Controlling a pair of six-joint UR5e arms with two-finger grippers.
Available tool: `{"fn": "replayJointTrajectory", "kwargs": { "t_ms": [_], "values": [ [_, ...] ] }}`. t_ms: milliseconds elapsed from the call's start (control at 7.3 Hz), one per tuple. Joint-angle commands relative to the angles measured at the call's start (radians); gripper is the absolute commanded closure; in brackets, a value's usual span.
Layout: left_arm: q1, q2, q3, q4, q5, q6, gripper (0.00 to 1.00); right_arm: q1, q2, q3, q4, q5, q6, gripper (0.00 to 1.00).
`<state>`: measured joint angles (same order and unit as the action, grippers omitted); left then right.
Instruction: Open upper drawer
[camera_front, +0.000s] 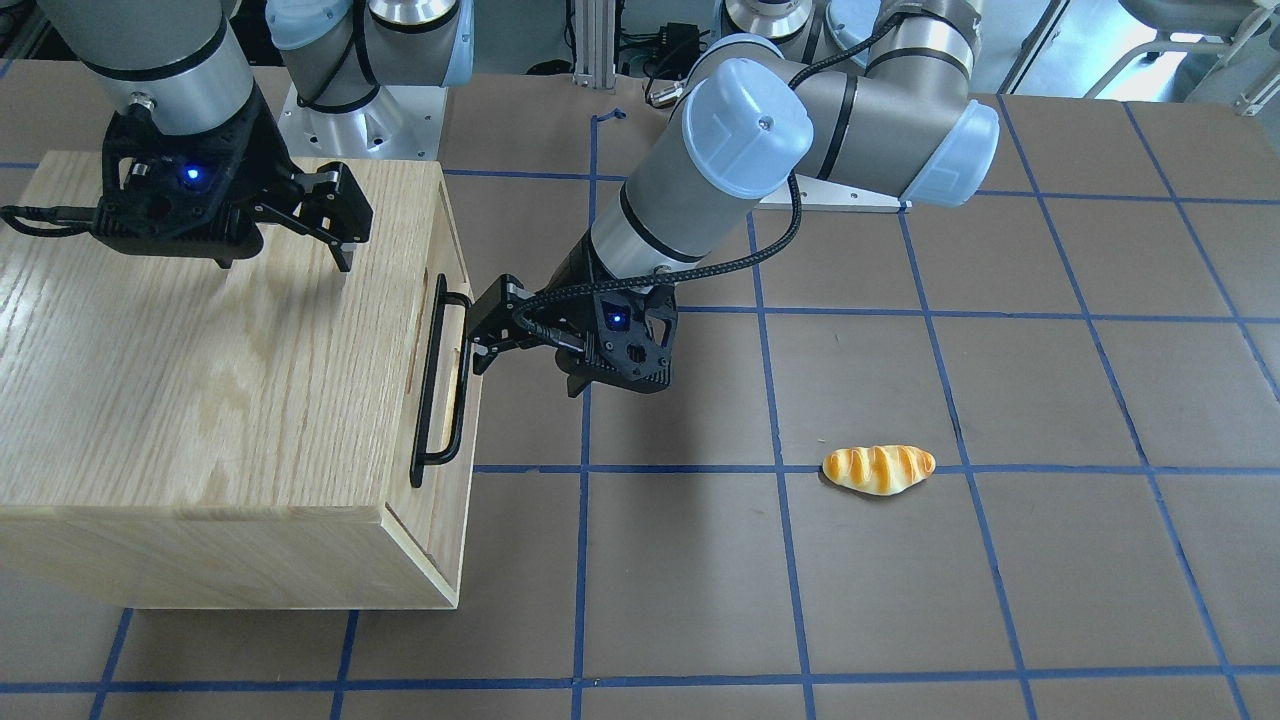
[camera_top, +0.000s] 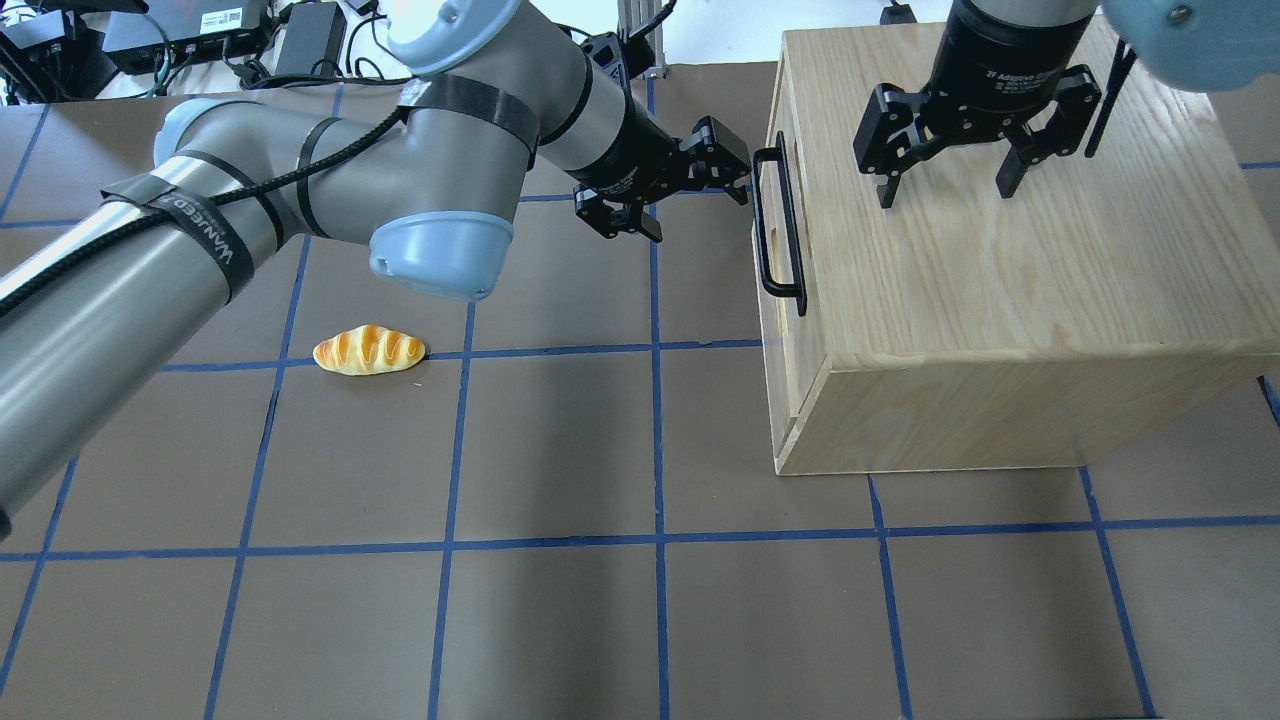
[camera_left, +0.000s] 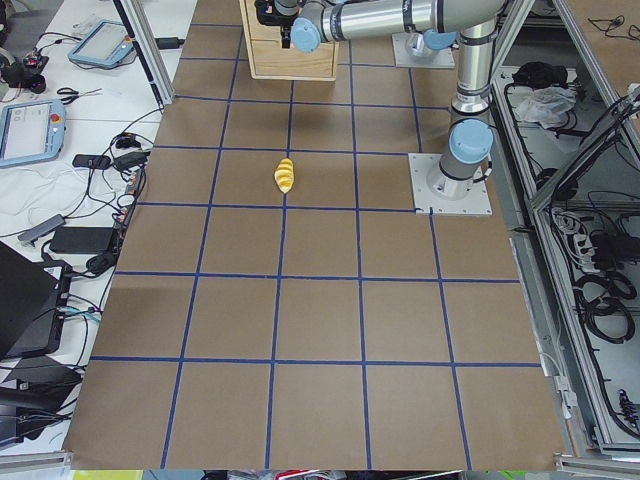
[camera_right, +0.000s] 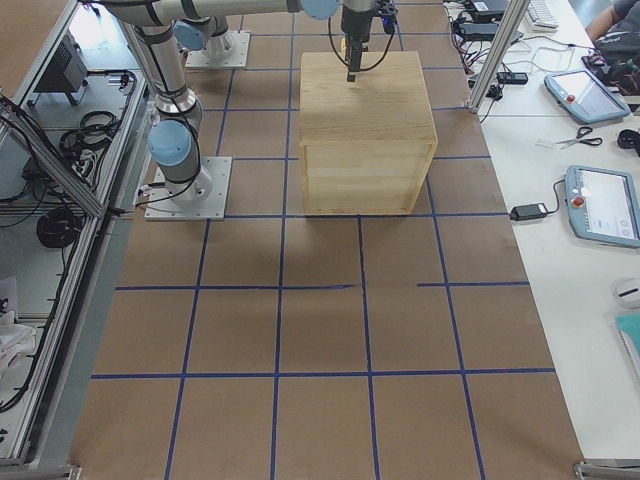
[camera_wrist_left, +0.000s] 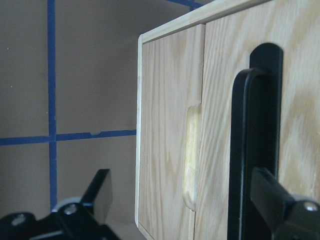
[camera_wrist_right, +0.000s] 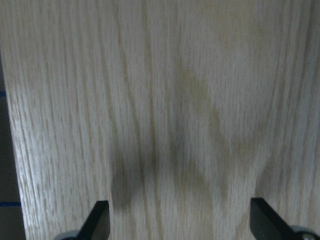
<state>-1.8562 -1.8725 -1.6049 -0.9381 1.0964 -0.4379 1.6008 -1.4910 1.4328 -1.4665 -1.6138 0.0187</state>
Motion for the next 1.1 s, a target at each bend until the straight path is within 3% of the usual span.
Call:
{"fn": "replayJointTrajectory", "kwargs": {
  "t_ms": [0, 959],
  "values": [
    [-0.012, -0.019, 0.005, 0.021, -0.001, -0.01, 0.0, 0.001, 0.0, 0.001, 0.0, 0.0, 0.001, 0.0],
    [-0.04, -0.057, 0.011, 0.041, 0.01, -0.035, 0.0, 0.001, 0.0, 0.001, 0.0, 0.0, 0.0, 0.0]
  ]
}}
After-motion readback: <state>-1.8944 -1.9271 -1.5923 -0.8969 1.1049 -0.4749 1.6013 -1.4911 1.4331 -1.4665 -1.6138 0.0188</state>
